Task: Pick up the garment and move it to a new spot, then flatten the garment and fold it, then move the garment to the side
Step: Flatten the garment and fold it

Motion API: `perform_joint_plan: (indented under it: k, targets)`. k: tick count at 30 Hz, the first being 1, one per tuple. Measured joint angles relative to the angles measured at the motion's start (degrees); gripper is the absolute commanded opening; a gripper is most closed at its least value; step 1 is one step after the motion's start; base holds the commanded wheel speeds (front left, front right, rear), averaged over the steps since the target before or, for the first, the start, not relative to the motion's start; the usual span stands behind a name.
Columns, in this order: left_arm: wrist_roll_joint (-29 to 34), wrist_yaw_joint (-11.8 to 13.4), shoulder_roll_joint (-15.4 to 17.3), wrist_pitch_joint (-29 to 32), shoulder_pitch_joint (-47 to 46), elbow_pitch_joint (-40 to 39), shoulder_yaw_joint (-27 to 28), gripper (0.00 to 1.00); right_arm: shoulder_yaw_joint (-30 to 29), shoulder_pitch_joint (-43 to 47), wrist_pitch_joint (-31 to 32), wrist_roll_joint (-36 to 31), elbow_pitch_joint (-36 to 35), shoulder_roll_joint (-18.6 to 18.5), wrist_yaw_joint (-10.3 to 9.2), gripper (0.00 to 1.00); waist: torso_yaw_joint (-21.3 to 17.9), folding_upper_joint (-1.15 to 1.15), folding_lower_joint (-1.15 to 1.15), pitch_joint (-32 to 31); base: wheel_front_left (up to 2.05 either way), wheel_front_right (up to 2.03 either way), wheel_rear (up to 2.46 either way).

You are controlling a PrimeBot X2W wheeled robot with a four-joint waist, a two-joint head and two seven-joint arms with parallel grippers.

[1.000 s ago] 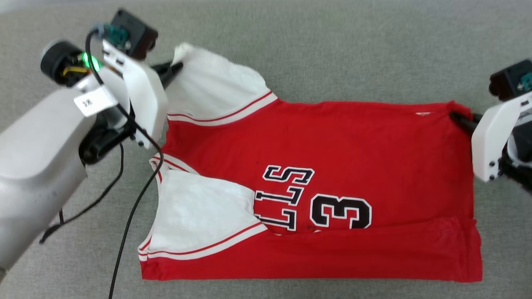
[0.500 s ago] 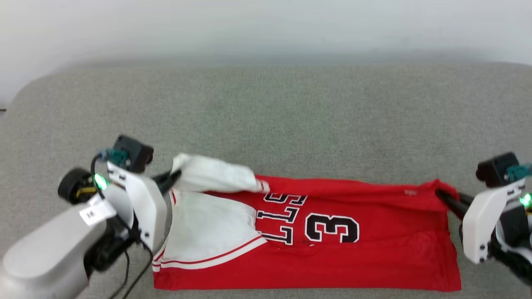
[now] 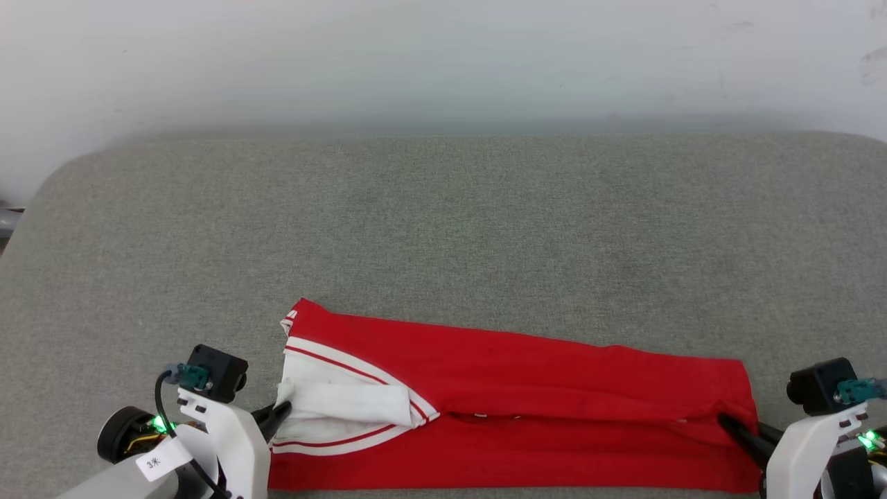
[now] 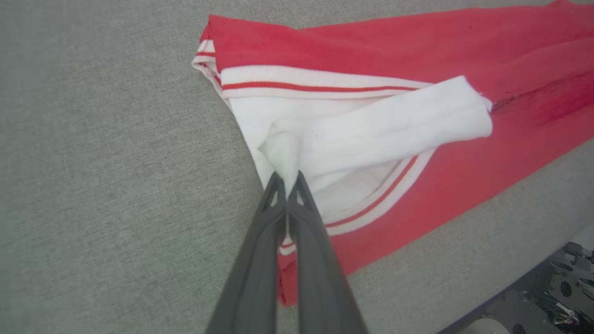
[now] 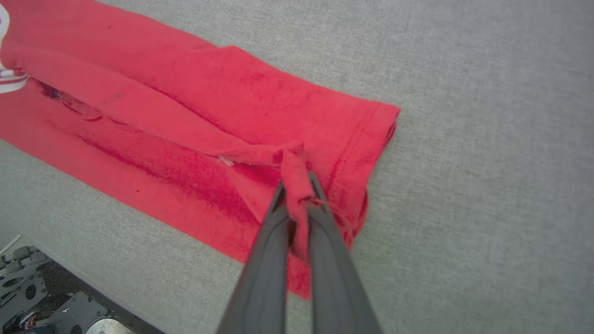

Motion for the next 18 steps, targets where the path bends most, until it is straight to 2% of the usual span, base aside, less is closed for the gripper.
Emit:
perform_joint_plan:
  k: [9,10,11,12,13,18]
  targets:
    - [-0.9,-1.0,-2.3,-2.0,1.7,4.7,-0.6,0.00,-2.0,2.9,0.4,-0.4,3.8,3.1,0.00,0.00,-0.3,0.00,0.01,1.2,0.00,0.00,0.00]
    - [-0.9,-0.9,-2.6,-2.5,1.8,5.2,-0.5,0.00,-2.1,2.9,-0.2,-0.9,4.4,3.3,0.01,0.29,-0.3,0.00,0.01,1.2,0.00,0.00,0.00]
    - [-0.9,-0.7,-2.9,-3.2,1.9,5.7,-0.4,0.24,-2.4,2.9,-0.8,-1.0,4.9,3.5,0.00,0.54,-0.3,0.00,0.01,1.1,0.00,0.00,0.00]
    - [-0.8,-0.4,-3.2,-4.1,2.0,6.2,0.0,0.91,-2.5,2.9,-1.2,-0.7,5.0,3.8,0.00,1.00,-0.3,0.00,0.01,1.0,0.00,0.00,0.00]
    - [-0.7,-0.2,-3.5,-5.3,2.3,6.5,0.3,1.00,-2.6,2.9,-1.6,-0.6,4.9,4.0,0.00,1.00,-0.3,0.00,0.01,0.7,0.00,0.00,0.00]
    - [0.3,2.6,-3.9,-10.8,4.1,6.7,1.5,1.00,-4.1,3.2,-3.3,0.8,2.3,3.4,0.00,1.00,-0.4,0.00,0.01,-1.1,0.00,0.00,0.00]
